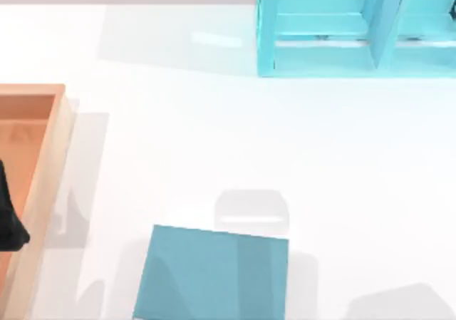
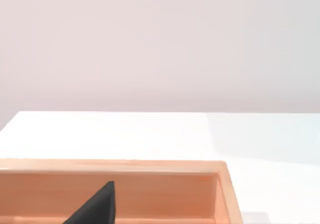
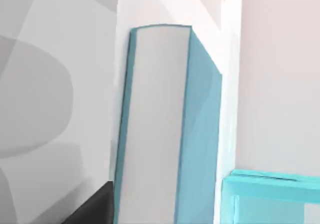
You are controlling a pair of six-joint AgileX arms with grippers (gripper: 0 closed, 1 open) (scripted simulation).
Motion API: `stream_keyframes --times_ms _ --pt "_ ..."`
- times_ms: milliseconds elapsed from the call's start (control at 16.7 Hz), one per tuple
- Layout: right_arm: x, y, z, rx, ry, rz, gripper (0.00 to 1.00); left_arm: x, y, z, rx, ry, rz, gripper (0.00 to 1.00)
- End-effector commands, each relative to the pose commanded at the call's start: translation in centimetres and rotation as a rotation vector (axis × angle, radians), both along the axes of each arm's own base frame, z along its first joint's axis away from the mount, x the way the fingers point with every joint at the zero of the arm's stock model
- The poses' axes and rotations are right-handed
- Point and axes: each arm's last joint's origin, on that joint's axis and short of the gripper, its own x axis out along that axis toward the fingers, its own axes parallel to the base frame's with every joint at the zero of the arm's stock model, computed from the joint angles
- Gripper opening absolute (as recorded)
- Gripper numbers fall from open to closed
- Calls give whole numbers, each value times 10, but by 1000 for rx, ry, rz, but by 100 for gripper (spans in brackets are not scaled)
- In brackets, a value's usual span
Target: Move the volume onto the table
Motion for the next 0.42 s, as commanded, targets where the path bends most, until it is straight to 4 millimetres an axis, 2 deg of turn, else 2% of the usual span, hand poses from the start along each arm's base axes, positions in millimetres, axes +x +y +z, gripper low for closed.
stream_keyframes --times_ms 420 --pt "-2 -2 13 20 -60 -62 100 0 0 0 0 0 0 100"
